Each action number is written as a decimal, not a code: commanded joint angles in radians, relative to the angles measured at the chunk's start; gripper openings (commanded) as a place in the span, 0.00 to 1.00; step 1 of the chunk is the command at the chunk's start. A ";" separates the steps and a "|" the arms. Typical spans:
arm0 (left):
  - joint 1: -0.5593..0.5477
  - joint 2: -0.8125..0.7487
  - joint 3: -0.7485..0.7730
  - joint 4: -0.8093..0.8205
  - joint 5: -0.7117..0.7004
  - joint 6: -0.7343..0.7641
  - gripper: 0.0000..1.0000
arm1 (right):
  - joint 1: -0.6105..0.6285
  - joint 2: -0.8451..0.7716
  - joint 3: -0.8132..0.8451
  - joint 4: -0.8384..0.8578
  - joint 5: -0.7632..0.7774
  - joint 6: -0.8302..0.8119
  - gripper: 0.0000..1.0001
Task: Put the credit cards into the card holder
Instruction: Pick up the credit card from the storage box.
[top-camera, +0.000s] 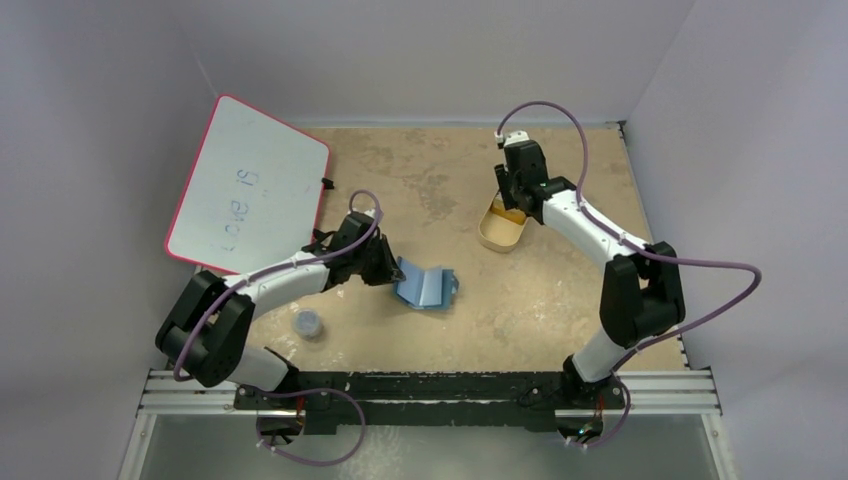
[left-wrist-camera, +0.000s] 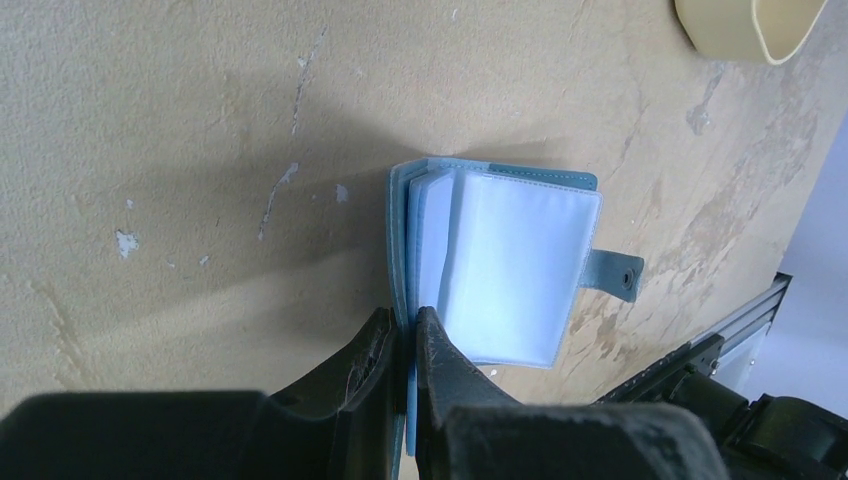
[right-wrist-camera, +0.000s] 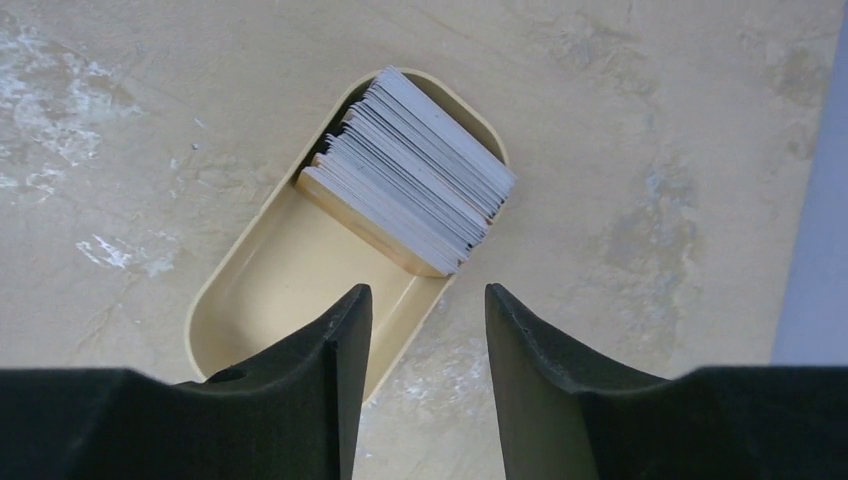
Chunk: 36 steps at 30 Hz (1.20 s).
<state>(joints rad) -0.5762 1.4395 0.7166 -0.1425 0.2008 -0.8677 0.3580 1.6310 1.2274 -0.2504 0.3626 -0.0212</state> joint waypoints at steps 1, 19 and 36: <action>-0.002 -0.055 0.028 -0.006 -0.021 0.038 0.00 | -0.012 -0.002 0.062 -0.010 0.003 -0.146 0.46; -0.002 -0.038 0.014 0.048 -0.001 0.041 0.00 | -0.012 0.168 0.064 0.116 -0.023 -0.373 0.61; -0.002 -0.040 0.002 0.022 0.013 0.052 0.00 | -0.013 0.240 0.101 0.070 0.036 -0.374 0.61</action>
<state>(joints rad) -0.5766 1.4139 0.7067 -0.1394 0.2016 -0.8436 0.3485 1.8809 1.2865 -0.1654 0.3546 -0.3866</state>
